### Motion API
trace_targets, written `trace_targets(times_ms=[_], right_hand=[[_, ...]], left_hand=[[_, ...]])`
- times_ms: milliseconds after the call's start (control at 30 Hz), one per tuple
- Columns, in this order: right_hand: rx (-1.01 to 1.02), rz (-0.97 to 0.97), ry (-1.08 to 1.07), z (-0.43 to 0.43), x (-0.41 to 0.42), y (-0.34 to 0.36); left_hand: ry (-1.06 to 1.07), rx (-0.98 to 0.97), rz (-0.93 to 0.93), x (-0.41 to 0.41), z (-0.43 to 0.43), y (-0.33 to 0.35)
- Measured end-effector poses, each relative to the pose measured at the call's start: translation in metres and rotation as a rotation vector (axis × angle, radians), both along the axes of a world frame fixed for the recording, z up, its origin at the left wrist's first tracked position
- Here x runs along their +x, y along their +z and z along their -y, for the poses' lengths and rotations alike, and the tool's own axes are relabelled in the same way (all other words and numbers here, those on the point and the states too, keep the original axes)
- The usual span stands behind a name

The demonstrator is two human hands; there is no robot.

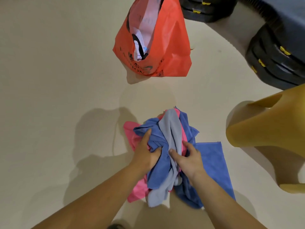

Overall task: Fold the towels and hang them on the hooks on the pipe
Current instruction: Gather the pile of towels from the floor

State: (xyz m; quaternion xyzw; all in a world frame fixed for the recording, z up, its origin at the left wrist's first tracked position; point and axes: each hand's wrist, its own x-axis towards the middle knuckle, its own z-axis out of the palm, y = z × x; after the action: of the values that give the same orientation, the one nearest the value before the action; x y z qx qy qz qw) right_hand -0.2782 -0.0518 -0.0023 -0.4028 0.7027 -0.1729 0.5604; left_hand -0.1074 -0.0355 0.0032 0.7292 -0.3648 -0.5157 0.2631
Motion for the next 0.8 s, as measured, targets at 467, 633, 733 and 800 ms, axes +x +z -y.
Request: trace_targets(times_ms=[467,633,733,800], right_hand=[[-0.216,0.367,0.152,0.054,0.008,0.216],[-0.251,0.380,0.149,0.031,-0.010,0.403],[-0.289,0.374,0.104,0.002,-0.027,0.521],[-0.312,0.335,0.058,-0.022,-0.040,0.599]], left_hand=[[-0.161,-0.223,-0.082,0.016,0.047,0.214],[-0.151,-0.273,-0.148,-0.007,0.029,0.389],[-0.127,-0.265,-0.192,-0.027,0.006,0.500],[-0.126,-0.265,-0.205,-0.042,-0.014,0.575]])
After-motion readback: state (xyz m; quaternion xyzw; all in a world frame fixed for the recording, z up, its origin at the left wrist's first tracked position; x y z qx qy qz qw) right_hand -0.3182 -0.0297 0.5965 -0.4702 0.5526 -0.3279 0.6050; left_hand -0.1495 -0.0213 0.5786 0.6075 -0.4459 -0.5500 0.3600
